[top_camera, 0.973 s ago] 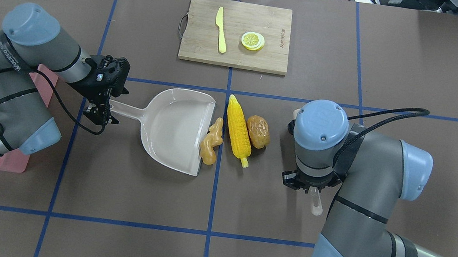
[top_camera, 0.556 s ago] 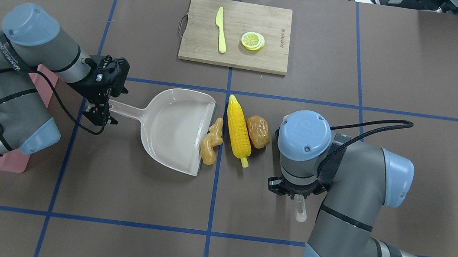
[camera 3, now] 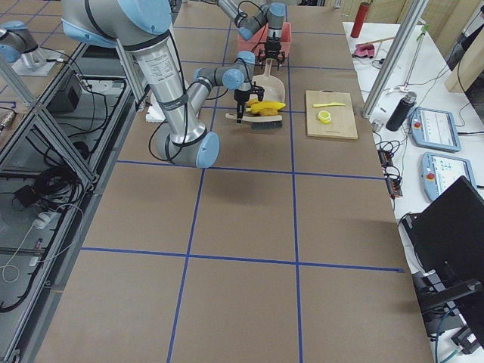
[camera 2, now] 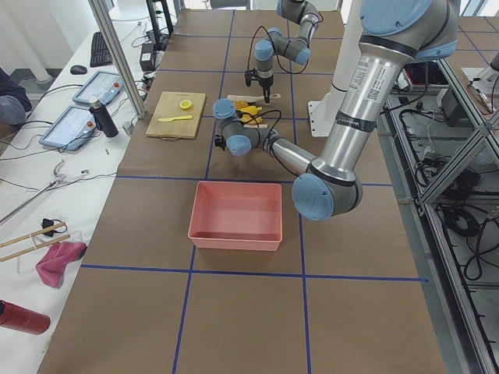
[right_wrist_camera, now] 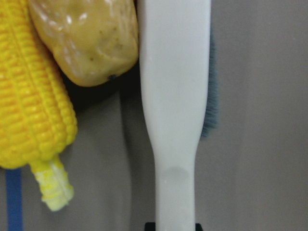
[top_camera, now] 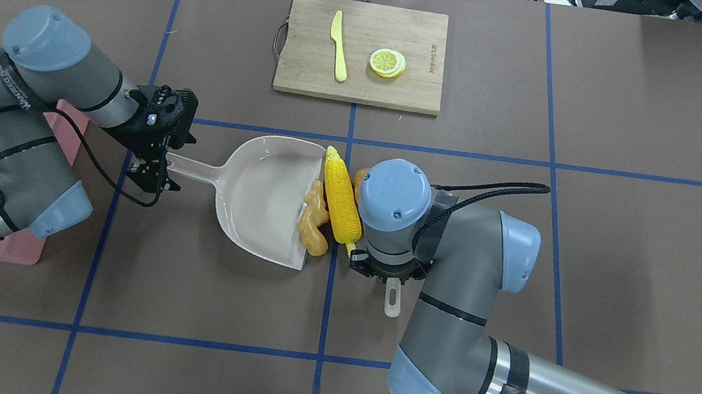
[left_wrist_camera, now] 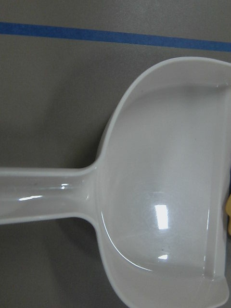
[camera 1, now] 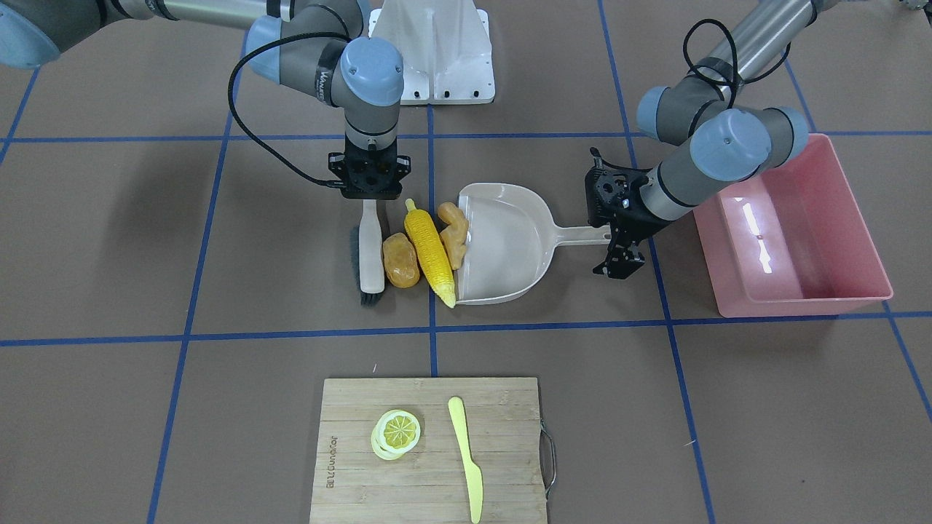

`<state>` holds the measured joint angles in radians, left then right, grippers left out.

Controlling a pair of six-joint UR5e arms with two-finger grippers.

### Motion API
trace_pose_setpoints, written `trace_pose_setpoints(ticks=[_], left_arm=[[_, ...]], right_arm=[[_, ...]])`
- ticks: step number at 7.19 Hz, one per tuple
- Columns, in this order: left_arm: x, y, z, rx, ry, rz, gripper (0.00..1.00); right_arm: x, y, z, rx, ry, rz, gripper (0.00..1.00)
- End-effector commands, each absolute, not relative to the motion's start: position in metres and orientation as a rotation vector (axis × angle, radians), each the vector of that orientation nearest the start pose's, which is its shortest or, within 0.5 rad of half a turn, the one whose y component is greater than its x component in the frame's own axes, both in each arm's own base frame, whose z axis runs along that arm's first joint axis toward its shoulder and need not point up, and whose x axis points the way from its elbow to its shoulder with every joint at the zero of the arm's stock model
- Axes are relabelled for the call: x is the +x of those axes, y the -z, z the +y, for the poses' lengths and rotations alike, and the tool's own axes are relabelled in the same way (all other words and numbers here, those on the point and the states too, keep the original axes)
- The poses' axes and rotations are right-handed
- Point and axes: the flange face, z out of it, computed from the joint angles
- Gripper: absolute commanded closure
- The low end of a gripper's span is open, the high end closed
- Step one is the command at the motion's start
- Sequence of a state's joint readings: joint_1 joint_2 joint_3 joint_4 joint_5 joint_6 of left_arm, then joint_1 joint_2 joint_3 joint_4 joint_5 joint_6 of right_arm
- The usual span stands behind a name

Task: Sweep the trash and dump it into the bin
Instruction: 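Sweep the corn, potato and ginger into the dustpan with the right gripper's brush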

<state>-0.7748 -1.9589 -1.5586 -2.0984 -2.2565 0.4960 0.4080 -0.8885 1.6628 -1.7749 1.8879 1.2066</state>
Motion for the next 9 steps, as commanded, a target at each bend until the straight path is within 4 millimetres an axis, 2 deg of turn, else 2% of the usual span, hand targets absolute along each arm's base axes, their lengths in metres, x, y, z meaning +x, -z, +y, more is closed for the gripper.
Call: trace_pose_setpoints(ticks=[1,4,7,9], left_arm=[[0.414,-0.381,-0.503,0.842,-1.460,0.841,0.03],[0.413,-0.384,-0.502,0.844,-1.462,0.842,0.03],[0.412,-0.390,-0.503,0.835,-1.459,0.840,0.07],[0.415,-0.401,-0.506,0.846,-1.461,0.841,0.08]], right_arm=[[-0.599,-0.216,-0.365,-0.071,0.036,-0.681,1.00],[-0.629,-0.195,-0.349,-0.063,0.051,-0.773,1.00],[-0.637,-0.169,-0.336,-0.079,0.028,-0.887,1.00],[-0.635,-0.157,-0.333,-0.086,0.010,-0.951,1.00]])
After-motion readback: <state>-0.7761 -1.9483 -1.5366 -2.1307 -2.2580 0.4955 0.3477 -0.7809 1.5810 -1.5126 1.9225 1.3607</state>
